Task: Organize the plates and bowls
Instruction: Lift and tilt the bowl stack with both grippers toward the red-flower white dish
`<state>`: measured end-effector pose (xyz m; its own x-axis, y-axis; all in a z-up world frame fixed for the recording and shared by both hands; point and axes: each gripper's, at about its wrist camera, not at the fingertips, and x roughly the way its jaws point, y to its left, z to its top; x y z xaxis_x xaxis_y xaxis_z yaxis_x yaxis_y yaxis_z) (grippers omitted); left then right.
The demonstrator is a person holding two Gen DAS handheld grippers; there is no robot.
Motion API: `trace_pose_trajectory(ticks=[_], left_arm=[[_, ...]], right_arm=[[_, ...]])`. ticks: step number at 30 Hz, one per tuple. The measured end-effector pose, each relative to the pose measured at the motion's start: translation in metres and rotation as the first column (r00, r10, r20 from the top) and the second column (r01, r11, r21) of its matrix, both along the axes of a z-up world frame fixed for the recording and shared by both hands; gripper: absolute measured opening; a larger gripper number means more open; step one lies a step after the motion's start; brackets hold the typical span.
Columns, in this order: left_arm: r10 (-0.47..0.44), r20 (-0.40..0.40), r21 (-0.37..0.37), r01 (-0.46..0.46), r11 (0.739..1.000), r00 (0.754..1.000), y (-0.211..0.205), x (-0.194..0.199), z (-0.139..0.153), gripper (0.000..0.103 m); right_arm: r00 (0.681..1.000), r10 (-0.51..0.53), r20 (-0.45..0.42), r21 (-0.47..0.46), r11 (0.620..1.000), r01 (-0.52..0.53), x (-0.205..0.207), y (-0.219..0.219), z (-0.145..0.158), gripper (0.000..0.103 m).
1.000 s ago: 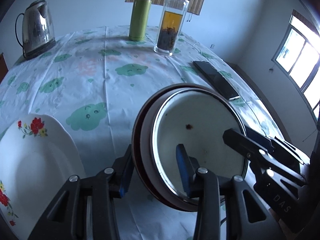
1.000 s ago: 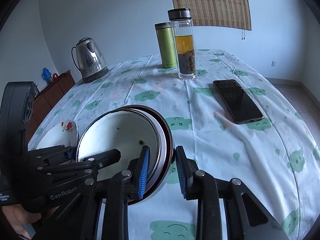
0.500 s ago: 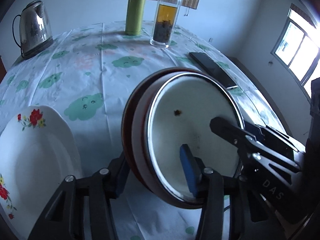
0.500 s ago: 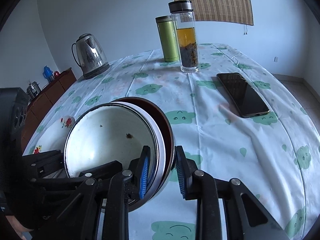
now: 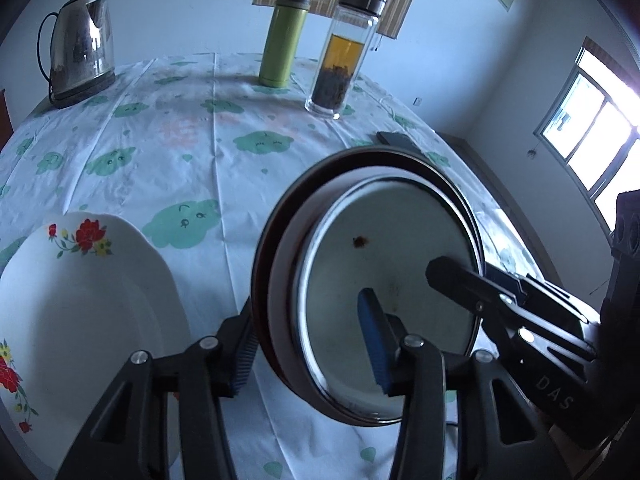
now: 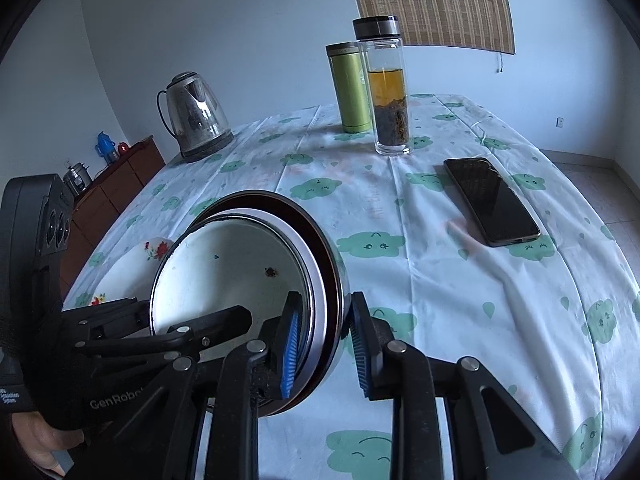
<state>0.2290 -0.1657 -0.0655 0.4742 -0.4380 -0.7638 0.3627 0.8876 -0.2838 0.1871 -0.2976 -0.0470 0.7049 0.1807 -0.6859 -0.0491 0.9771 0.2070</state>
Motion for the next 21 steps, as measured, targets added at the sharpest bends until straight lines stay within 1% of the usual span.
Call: trace_pose_trajectory(ticks=[5,11,17,21], left_arm=[[0.018,0.015,-0.033,-0.017,0.999,1.000,0.013,0.000,0.010,0.046],[0.042,0.045,-0.029,-0.041,0.999,0.998,0.025,-0.004,0.018,0.046],[0.072,0.043,-0.054,-0.070,0.996,0.996,0.046,-0.007,0.021,0.046],[0.096,0.058,-0.048,-0.093,0.994,0.994,0.056,-0.013,0.023,0.046]], right_arm=[[1.000,0.030,0.004,0.009,1.000,-0.030,-0.002,0.007,0.008,0.025],[0.998,0.056,0.008,0.008,0.998,-0.056,-0.003,0.019,0.014,0.024],[0.995,0.097,0.008,0.007,0.995,-0.097,-0.003,0.033,0.020,0.022],[0.992,0.122,0.009,0.003,0.993,-0.122,-0.002,0.045,0.022,0.022]])
